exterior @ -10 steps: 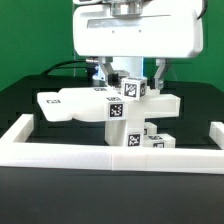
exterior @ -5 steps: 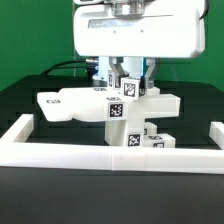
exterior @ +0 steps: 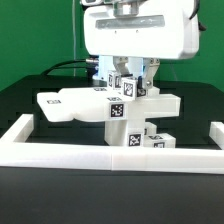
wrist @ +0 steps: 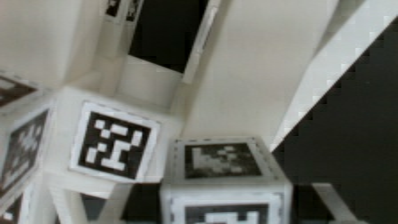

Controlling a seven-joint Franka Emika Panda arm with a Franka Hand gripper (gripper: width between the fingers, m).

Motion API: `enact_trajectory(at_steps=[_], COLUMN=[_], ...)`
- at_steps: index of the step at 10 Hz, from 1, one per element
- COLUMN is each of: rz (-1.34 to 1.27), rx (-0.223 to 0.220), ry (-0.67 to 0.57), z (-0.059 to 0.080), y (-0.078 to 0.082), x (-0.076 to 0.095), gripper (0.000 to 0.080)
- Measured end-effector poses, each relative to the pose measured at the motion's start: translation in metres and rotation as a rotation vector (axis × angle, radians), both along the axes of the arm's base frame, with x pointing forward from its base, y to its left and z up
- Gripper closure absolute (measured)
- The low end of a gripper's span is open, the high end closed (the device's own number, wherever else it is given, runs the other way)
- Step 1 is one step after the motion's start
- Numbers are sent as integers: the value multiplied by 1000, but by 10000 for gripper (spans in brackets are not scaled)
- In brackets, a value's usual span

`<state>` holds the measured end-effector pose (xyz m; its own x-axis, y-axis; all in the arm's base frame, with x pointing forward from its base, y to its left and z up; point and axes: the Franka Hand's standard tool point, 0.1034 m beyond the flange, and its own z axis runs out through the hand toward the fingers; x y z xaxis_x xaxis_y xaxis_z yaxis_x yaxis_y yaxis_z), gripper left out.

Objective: Assemble chair

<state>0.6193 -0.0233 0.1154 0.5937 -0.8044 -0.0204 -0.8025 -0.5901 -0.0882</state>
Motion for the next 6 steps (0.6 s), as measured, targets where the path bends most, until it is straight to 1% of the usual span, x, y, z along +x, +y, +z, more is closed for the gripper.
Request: enact_trajectory(at_steps=[6], rz=[-390], rx=[24], ry=[26], z=[0], y=[1], x=[0], gripper=[511])
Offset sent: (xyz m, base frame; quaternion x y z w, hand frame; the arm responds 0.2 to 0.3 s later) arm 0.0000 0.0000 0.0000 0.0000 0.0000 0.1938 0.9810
